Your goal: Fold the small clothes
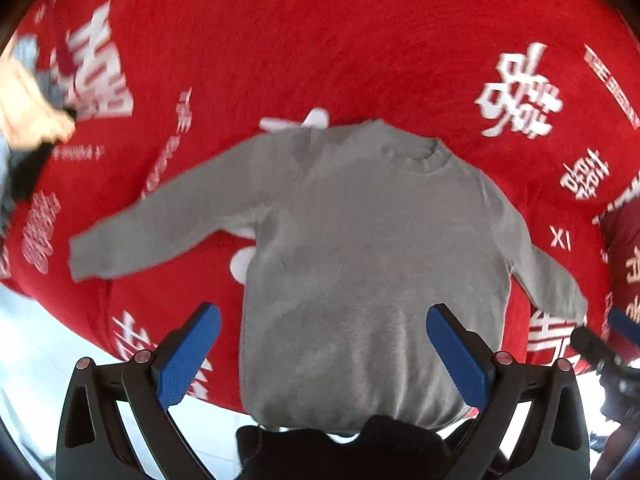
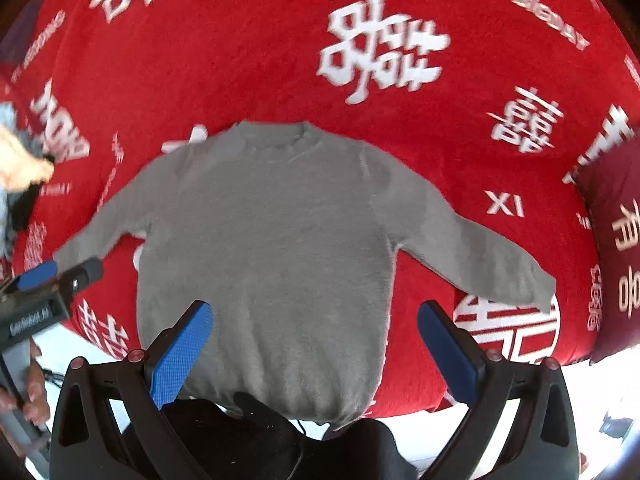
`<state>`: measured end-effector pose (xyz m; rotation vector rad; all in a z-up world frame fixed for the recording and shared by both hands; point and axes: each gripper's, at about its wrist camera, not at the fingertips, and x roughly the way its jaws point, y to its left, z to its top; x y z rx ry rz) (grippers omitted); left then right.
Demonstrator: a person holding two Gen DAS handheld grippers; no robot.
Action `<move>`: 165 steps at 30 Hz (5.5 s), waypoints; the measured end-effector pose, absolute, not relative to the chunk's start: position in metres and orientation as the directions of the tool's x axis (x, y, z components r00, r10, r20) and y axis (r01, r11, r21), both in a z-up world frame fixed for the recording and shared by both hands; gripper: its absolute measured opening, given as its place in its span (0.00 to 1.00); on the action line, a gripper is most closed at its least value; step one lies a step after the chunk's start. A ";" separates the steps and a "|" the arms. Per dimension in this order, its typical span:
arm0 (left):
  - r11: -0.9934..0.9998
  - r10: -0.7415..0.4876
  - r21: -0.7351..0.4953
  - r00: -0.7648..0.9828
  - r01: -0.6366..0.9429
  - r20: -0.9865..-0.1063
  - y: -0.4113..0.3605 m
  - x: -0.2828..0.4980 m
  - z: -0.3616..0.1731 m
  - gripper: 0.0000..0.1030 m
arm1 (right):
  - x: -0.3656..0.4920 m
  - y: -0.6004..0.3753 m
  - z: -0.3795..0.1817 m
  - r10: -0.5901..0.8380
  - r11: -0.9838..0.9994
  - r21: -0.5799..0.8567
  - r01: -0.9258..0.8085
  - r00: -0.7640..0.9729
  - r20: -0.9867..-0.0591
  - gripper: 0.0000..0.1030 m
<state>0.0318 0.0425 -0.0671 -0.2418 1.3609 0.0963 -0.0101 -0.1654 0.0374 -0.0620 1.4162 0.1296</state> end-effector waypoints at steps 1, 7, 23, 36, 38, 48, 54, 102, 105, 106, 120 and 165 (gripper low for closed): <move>0.965 -0.081 -0.128 0.202 -0.231 -0.976 0.049 0.030 -0.075 1.00 | -0.010 -0.159 0.030 0.052 0.989 0.033 -0.142 0.131 -0.990 0.99; 0.902 -0.085 -0.171 0.223 -0.397 -0.971 0.118 0.013 -0.121 1.00 | -0.015 -0.115 -0.011 0.097 0.970 0.077 -0.232 0.073 -0.993 0.99; 0.432 -0.093 -0.483 0.495 -0.761 -0.864 0.353 -0.048 -0.264 1.00 | -0.034 -0.004 -0.106 0.250 0.895 0.261 -0.363 -0.078 -0.965 0.99; 0.330 -0.101 -0.642 0.650 -0.692 -0.753 0.382 -0.035 -0.284 1.00 | -0.029 0.032 -0.119 0.244 0.871 0.270 -0.410 -0.116 -0.963 0.99; 0.333 -0.081 -0.615 0.628 -0.714 -0.774 0.380 -0.031 -0.281 0.96 | -0.027 0.033 -0.120 0.243 0.873 0.270 -0.406 -0.119 -0.963 0.99; 0.515 -0.006 -0.461 0.534 -0.723 -0.845 0.368 -0.015 -0.251 0.09 | -0.024 0.014 -0.113 0.263 0.897 0.281 -0.342 -0.099 -0.960 0.99; 0.681 -0.123 -0.553 0.669 -0.480 -0.733 0.303 0.022 -0.177 0.09 | -0.018 -0.031 -0.107 0.281 0.930 0.286 -0.230 -0.054 -0.958 0.99; 0.962 -0.108 -0.163 0.243 -0.220 -0.964 0.132 0.172 -0.244 0.94 | 0.120 -0.226 -0.184 0.100 0.983 0.130 0.132 0.208 -0.973 0.95; 0.951 -0.152 -0.208 0.238 -0.228 -0.959 0.136 0.180 -0.250 0.94 | 0.111 -0.245 -0.183 0.184 0.958 0.224 0.177 0.213 -0.960 0.95; 0.953 -0.151 -0.206 0.241 -0.224 -0.959 0.136 0.183 -0.251 0.94 | 0.110 -0.244 -0.182 0.198 0.957 0.236 0.166 0.220 -0.955 0.95; 0.955 -0.148 -0.213 0.290 -0.206 -0.946 0.145 0.207 -0.234 0.17 | 0.132 -0.266 -0.177 0.401 0.844 0.471 0.257 0.281 -0.872 0.13; 0.995 -0.013 -0.033 0.217 -0.090 -0.976 0.000 0.121 -0.180 0.75 | -0.004 -0.431 -0.177 0.392 0.689 0.487 0.536 0.290 -0.873 0.57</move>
